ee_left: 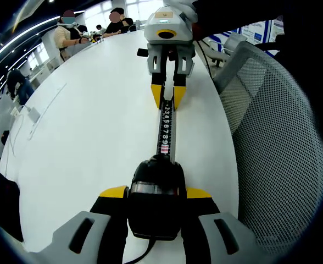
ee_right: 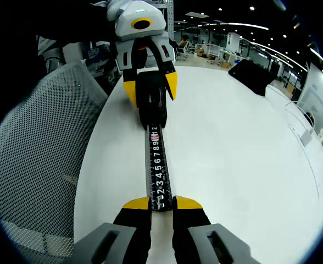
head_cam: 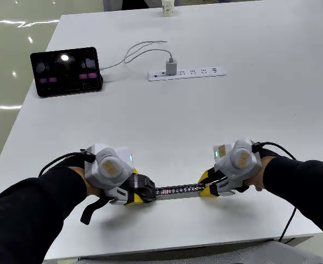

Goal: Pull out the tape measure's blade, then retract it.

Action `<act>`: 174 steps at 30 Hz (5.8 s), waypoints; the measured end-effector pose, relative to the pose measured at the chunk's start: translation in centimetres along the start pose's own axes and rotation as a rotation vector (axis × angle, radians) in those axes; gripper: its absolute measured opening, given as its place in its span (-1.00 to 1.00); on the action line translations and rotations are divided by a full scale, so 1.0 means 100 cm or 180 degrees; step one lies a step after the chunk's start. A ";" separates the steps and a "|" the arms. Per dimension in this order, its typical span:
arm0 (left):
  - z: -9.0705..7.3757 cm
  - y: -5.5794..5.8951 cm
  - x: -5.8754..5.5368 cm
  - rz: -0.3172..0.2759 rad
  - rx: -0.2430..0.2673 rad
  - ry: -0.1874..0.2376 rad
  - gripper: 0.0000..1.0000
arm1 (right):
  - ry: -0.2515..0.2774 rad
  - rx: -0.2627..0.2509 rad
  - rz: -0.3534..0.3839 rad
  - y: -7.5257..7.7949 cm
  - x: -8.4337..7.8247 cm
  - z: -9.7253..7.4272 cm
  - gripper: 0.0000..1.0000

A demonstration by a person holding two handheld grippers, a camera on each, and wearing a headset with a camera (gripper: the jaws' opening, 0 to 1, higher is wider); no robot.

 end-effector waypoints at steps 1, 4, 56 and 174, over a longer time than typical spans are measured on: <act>0.000 0.000 0.000 -0.0003 0.0001 0.0000 -0.37 | -0.0004 -0.0003 0.0003 0.000 0.000 -0.001 -0.79; 0.000 0.000 0.000 0.0000 -0.0004 -0.0004 -0.37 | -0.0001 -0.0010 0.0006 0.000 -0.002 -0.002 -0.79; 0.001 0.001 0.000 0.0008 -0.0020 0.0029 -0.36 | -0.0024 -0.0096 0.0112 -0.001 -0.036 -0.029 -0.79; 0.005 0.007 0.000 -0.0047 0.0033 0.0001 -0.36 | -0.0204 -0.0197 0.0241 0.001 -0.089 -0.073 -0.79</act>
Point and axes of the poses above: the centre of the closed fingertips' face, and the gripper's own axes: z roughly forward along the fingers, y roughly to its right, x roughly out of its top, the point moved 10 cm from there along -z, roughly backward along the fingers, and after that the axes turned 3 degrees about -x, right-handed, at the moved point
